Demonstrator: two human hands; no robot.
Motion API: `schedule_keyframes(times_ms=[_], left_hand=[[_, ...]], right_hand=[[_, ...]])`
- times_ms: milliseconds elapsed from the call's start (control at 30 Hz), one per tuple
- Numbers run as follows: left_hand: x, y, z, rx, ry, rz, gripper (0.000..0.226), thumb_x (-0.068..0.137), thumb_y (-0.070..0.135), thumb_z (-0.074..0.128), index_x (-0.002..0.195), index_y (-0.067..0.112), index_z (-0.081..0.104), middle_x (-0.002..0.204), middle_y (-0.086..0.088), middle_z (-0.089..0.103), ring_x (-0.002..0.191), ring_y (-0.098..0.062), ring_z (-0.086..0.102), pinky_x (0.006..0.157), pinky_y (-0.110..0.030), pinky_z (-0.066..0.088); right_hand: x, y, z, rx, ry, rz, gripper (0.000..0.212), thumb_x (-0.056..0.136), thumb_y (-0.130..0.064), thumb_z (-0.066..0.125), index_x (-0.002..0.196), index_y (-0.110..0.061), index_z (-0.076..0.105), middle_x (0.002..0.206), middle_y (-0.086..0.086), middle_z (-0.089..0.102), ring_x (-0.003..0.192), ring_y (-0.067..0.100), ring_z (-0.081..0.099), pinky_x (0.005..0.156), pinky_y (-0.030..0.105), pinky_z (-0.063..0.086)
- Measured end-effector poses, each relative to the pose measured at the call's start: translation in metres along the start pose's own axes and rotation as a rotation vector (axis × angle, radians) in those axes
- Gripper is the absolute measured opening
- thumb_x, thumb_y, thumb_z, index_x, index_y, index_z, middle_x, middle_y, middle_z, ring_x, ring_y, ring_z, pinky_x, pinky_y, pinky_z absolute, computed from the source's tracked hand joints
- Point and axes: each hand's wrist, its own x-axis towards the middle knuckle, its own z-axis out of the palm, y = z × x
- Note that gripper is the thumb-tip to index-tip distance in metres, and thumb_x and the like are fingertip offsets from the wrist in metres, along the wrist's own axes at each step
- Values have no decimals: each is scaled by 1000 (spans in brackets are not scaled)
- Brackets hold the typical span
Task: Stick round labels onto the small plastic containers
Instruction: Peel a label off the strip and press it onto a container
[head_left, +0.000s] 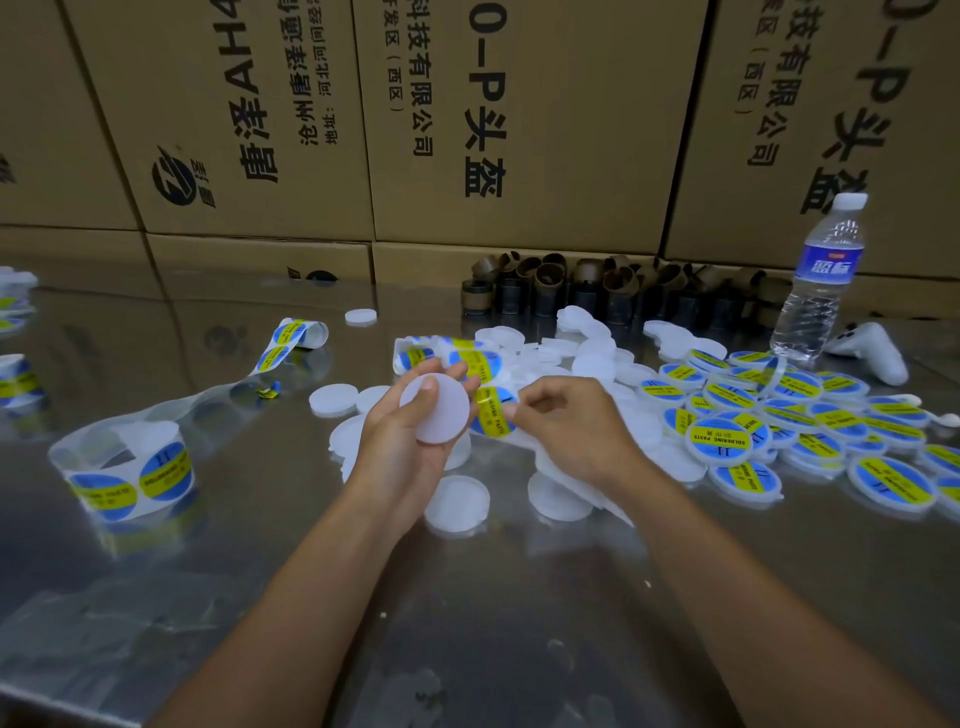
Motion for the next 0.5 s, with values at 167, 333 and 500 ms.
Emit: schedule_keyframes(times_ms=[167,333,500], left_hand=[[-1,-3,1,52,14,-27,19,97,5,42,102,10,59,88,-3,75,84,-21,72,71,-32,59],[-1,-5,1,136,27,-40,18,96,5,45,102,10,61,91,-5,74,84,-22,72,67,-31,59],[-3,-9,10,290,-34,-39,17,95,5,45,97,10,61,84,-2,74,79,-19,72,68,-29,57]], right_hand=[[-9,3,-45,112,92,-56,13,88,-18,64,79,-12,56,61,5,54,43,3,37,41,11,29],[-25,17,-79,-7,73,-118,18,94,-21,54,77,-16,50,62,-2,63,46,7,40,43,14,27],[-35,34,-75,-2,31,-48,19,95,-21,51,77,-17,48,52,-8,59,51,13,38,47,23,30]])
